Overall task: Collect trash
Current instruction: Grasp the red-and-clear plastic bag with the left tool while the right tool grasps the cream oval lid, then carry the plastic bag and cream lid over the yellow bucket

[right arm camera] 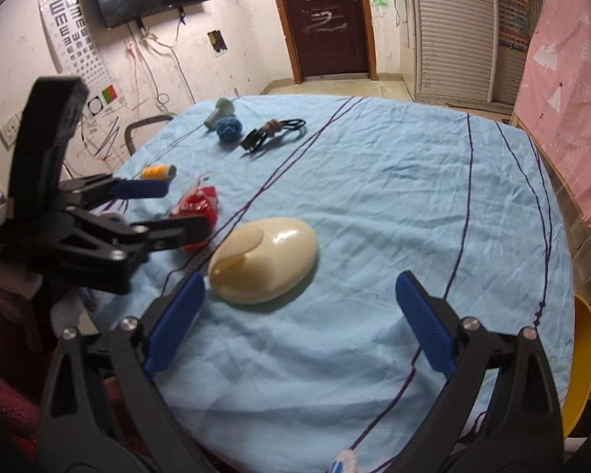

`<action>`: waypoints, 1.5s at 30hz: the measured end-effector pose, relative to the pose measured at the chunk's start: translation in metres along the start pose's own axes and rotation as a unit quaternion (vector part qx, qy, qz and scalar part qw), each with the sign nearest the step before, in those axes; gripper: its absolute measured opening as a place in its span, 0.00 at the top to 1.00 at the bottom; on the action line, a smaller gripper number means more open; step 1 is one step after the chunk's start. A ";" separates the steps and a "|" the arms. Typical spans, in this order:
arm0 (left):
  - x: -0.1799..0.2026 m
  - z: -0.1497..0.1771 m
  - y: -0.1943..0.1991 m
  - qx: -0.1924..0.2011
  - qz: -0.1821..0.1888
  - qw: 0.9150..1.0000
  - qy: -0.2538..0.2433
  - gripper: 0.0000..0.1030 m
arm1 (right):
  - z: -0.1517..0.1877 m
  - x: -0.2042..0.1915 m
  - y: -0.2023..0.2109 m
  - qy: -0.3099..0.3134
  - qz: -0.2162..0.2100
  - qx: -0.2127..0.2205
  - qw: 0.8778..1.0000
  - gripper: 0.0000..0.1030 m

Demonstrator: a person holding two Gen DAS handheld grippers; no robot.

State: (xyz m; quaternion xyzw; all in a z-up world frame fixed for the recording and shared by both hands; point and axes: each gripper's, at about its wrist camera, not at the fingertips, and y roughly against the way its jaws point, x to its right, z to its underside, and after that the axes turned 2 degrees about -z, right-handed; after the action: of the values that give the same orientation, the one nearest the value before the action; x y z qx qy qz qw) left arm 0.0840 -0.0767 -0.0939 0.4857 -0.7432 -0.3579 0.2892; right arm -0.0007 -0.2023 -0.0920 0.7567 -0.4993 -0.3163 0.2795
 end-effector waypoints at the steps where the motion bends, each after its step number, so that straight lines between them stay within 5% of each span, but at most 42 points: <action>1: 0.001 0.001 -0.002 0.001 -0.003 1.000 -0.003 0.16 | 0.001 -0.001 -0.001 0.003 -0.001 -0.003 1.000 0.09; 3: 0.003 0.004 -0.008 -0.003 -0.006 1.000 -0.013 0.33 | 0.002 -0.004 -0.004 0.010 -0.003 -0.008 1.000 0.09; 8: 0.001 0.005 -0.006 0.008 -0.016 1.000 -0.017 0.53 | 0.002 -0.011 -0.014 0.023 -0.009 -0.020 1.000 0.09; 29: -0.042 0.002 0.031 0.061 -0.005 0.998 0.034 0.54 | -0.018 -0.035 -0.057 0.072 0.029 -0.062 0.995 0.06; 35: -0.043 0.005 0.032 0.061 0.001 0.997 0.038 0.54 | -0.018 -0.037 -0.054 0.082 0.040 -0.052 0.994 0.27; 45: -0.041 0.005 0.045 0.069 -0.007 0.997 0.039 0.54 | -0.021 -0.032 -0.043 0.064 0.037 -0.025 0.997 0.27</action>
State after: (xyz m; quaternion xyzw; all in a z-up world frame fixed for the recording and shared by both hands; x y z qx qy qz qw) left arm 0.0714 -0.0246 -0.0635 0.5235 -0.7507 -0.2887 0.2811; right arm 0.0307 -0.1556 -0.1044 0.7493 -0.4997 -0.2688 0.3415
